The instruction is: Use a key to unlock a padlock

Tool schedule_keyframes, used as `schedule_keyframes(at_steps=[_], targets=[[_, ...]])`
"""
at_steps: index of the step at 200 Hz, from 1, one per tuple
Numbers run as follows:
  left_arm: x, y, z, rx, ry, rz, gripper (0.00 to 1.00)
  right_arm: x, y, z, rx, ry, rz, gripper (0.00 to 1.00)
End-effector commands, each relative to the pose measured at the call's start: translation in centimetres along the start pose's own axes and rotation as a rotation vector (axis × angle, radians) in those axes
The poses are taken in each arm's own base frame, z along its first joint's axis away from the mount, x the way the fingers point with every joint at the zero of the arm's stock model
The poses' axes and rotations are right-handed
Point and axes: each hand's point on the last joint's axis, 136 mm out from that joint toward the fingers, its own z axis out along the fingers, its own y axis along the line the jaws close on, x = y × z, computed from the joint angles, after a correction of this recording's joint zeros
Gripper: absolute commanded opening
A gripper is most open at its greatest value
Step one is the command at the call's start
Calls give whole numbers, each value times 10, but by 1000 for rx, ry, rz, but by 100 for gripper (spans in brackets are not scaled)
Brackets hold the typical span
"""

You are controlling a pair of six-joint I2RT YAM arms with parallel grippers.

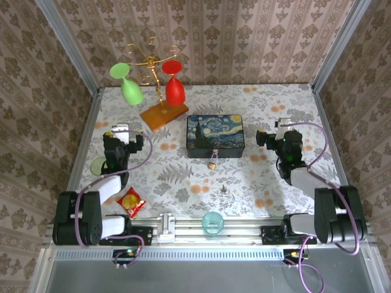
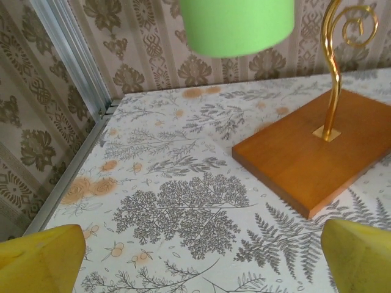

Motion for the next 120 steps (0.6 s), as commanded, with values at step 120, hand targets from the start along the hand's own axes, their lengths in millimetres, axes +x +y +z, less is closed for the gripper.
schedule_keyframes(at_steps=[120], targets=[[-29, -223, -120, 770, 228, -224, 100, 61, 84, -108, -243, 488, 391, 87]])
